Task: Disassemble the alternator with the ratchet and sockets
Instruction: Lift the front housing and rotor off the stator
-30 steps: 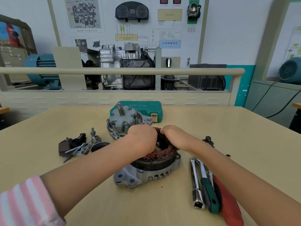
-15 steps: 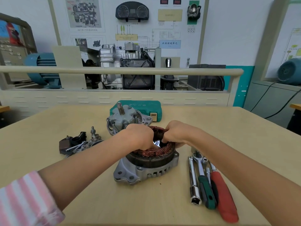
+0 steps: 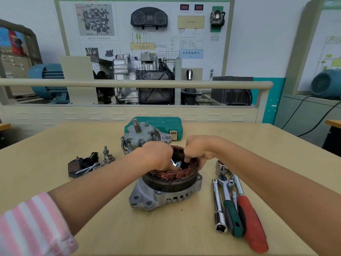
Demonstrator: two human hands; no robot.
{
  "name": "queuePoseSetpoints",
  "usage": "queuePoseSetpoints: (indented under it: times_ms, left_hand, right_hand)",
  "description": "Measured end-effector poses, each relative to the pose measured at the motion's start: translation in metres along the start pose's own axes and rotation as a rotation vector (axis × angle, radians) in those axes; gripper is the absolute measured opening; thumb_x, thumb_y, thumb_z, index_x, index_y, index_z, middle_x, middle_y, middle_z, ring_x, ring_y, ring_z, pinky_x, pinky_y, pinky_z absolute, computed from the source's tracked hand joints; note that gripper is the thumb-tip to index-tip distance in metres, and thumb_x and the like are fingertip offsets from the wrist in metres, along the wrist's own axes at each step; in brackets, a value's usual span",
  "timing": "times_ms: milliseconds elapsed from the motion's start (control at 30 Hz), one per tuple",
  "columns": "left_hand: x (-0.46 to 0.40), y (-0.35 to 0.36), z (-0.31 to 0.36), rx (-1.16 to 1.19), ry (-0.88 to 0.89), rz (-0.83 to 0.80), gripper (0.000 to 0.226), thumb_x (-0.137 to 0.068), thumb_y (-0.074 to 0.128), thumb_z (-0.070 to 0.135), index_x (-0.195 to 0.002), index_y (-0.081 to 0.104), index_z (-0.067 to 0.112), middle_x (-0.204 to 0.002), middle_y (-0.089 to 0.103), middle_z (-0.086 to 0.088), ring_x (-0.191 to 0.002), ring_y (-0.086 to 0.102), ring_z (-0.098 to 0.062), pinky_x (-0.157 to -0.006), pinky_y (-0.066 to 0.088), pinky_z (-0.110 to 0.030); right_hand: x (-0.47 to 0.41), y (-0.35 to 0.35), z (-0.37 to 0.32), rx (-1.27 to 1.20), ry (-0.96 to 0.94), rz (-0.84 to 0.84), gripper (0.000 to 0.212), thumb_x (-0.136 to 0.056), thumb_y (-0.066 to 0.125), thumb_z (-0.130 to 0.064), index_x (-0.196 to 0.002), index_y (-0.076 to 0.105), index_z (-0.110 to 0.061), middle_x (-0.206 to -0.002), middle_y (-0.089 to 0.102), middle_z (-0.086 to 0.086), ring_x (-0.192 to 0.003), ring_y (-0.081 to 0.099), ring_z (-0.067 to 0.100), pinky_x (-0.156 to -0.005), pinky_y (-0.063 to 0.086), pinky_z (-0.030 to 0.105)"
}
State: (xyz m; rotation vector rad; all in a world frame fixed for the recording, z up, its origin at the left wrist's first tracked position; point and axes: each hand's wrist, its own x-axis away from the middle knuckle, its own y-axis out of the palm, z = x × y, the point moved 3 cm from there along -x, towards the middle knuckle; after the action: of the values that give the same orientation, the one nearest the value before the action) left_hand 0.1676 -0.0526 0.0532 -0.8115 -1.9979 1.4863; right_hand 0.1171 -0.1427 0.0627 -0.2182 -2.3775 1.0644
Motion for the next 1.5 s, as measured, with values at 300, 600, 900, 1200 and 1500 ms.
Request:
queuePoseSetpoints:
  times_ms: [300,600,900,1200,1500]
  left_hand:
    - [-0.001,0.001,-0.003,0.046,0.051,0.045,0.047,-0.087,0.050,0.058,-0.081,0.052,0.011,-0.072,0.052,0.001,-0.075,0.051,-0.018,-0.065,0.042,-0.029]
    - [0.002,-0.008,-0.006,0.179,0.078,-0.135,0.044,-0.089,0.057,0.041,-0.116,0.060,0.006,-0.101,0.061,-0.007,-0.087,0.055,-0.021,-0.066,0.043,-0.026]
    - [-0.002,-0.013,0.002,0.040,0.082,-0.441,0.052,-0.091,0.051,0.011,-0.140,0.033,0.005,-0.130,0.050,-0.018,-0.114,0.055,-0.031,-0.081,0.047,-0.031]
    - [0.001,-0.013,0.014,-0.191,0.102,-0.459,0.053,-0.092,0.054,0.016,-0.139,0.033,0.004,-0.098,0.053,-0.014,-0.075,0.058,-0.024,-0.057,0.048,-0.024]
    - [0.000,-0.017,0.023,-0.367,0.175,-0.386,0.058,-0.093,0.049,0.011,-0.146,0.026,0.005,-0.080,0.050,-0.005,-0.061,0.049,-0.015,-0.048,0.040,-0.021]
  right_hand:
    - [-0.003,-0.005,0.003,-0.005,-0.032,-0.046,0.030,-0.093,0.042,0.005,-0.122,0.041,0.012,-0.118,0.056,0.033,-0.107,0.060,0.041,-0.087,0.052,0.044]
    - [-0.002,0.011,0.008,-0.018,-0.056,-0.007,0.015,-0.092,0.037,-0.005,-0.107,0.039,-0.006,-0.088,0.058,0.016,-0.087,0.063,0.030,-0.081,0.054,0.043]
    - [-0.004,0.016,0.011,-0.019,-0.075,0.088,0.030,-0.093,0.041,-0.009,-0.123,0.040,-0.004,-0.099,0.055,0.015,-0.097,0.062,0.032,-0.070,0.054,0.036]
    - [-0.009,0.013,0.010,0.038,-0.091,0.077,0.023,-0.094,0.042,-0.014,-0.115,0.042,-0.007,-0.087,0.053,0.010,-0.080,0.059,0.026,-0.060,0.053,0.034]
    - [-0.009,0.012,0.011,0.041,-0.114,0.079,0.012,-0.094,0.042,-0.020,-0.103,0.039,-0.012,-0.087,0.054,0.009,-0.071,0.056,0.021,-0.051,0.050,0.029]
